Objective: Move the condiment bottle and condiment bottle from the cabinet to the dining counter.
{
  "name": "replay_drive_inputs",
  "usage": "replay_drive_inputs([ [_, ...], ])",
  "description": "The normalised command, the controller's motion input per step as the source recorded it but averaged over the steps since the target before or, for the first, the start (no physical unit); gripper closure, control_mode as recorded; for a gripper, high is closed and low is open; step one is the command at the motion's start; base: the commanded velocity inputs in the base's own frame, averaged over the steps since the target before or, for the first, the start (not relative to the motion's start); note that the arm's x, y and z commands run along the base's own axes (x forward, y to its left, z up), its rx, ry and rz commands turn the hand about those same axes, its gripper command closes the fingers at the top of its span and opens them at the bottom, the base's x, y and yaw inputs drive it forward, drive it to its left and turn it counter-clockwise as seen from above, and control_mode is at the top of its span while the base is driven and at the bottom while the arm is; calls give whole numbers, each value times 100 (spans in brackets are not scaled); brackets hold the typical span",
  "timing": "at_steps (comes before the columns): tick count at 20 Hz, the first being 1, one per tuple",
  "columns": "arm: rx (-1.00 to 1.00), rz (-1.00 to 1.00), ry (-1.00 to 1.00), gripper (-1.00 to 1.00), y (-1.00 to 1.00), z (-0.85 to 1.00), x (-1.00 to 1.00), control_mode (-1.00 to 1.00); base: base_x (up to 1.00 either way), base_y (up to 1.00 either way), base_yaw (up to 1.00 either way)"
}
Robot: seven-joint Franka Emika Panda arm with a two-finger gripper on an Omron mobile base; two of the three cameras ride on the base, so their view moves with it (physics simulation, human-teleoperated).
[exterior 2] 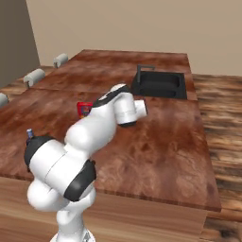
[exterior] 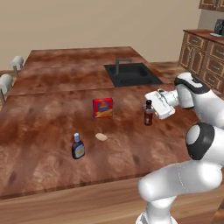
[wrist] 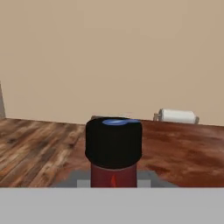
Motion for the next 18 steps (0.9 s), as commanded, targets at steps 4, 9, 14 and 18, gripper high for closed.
replay_drive_inputs([
  [4, 0, 23, 0, 100, 0, -69, 36, -100, 0, 0, 0],
  [9, 0, 19, -1, 100, 0, -49, 31, -100, 0, 0, 0],
  [14, 0, 16, -4, 100, 0, -32, 23, -100, 0, 0, 0],
  [18, 0, 13, -9, 100, 0, -28, 7, -100, 0, 0, 0],
])
